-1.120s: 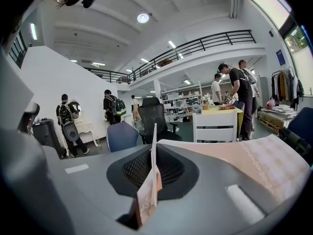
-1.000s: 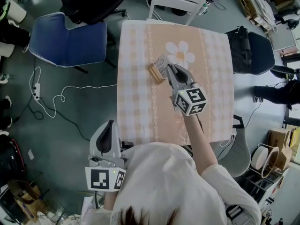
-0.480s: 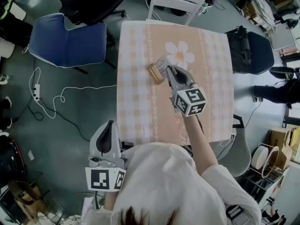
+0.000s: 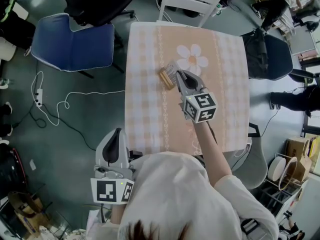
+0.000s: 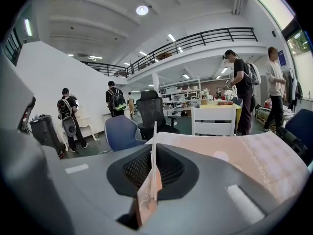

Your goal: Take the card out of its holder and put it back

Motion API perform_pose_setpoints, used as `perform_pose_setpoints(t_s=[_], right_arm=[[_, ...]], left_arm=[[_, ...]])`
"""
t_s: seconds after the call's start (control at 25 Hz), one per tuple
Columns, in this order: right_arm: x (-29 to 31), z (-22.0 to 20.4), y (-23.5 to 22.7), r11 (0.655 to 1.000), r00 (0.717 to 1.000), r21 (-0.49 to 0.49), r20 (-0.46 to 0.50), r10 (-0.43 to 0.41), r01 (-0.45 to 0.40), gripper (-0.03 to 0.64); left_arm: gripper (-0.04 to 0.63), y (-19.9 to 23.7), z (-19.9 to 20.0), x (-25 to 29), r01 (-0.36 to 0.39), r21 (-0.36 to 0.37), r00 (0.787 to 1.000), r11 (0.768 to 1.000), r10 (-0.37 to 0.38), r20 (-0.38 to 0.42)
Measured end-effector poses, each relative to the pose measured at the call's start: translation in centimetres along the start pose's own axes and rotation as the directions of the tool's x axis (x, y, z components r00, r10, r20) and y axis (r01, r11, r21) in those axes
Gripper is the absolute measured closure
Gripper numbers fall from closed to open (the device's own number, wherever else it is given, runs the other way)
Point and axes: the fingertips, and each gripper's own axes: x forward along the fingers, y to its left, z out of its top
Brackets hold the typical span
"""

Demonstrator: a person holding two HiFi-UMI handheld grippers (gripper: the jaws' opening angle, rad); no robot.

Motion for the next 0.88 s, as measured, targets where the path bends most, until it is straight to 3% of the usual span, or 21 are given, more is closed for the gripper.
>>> perform_pose_setpoints(t_s=[0.88], right_arm=[[1.1, -2.9, -0.2, 1.000, 0.999, 0.018, -0.053, 0.006, -0.005, 0.601]], left_arm=[[0.595, 0.0, 0.0, 0.2, -0.003, 0.001, 1.000, 1.000, 0.003, 0.000]])
